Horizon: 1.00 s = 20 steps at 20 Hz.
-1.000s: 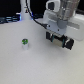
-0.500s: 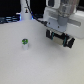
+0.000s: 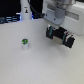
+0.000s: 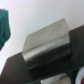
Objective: Open the kcup holder, insert the kcup into the holder, and close the kcup holder
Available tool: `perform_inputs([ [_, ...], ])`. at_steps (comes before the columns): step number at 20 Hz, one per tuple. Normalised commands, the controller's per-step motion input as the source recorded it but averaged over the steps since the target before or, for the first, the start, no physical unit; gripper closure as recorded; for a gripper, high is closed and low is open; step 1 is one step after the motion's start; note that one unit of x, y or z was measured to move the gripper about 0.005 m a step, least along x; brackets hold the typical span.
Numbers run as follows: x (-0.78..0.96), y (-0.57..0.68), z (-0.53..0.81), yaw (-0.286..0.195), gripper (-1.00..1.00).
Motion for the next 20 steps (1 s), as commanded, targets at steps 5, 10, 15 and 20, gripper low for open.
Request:
perform_inputs([
  [5,-0.52,-0.37,0.08,-0.257,-1.0],
  [10,-0.63,-0.42,-0.01,-0.231,-1.0],
  [15,-0.53,-0.57,-0.12,-0.196,-1.0],
  [20,-0.22,-0.69,-0.22,-0.19,-1.0],
])
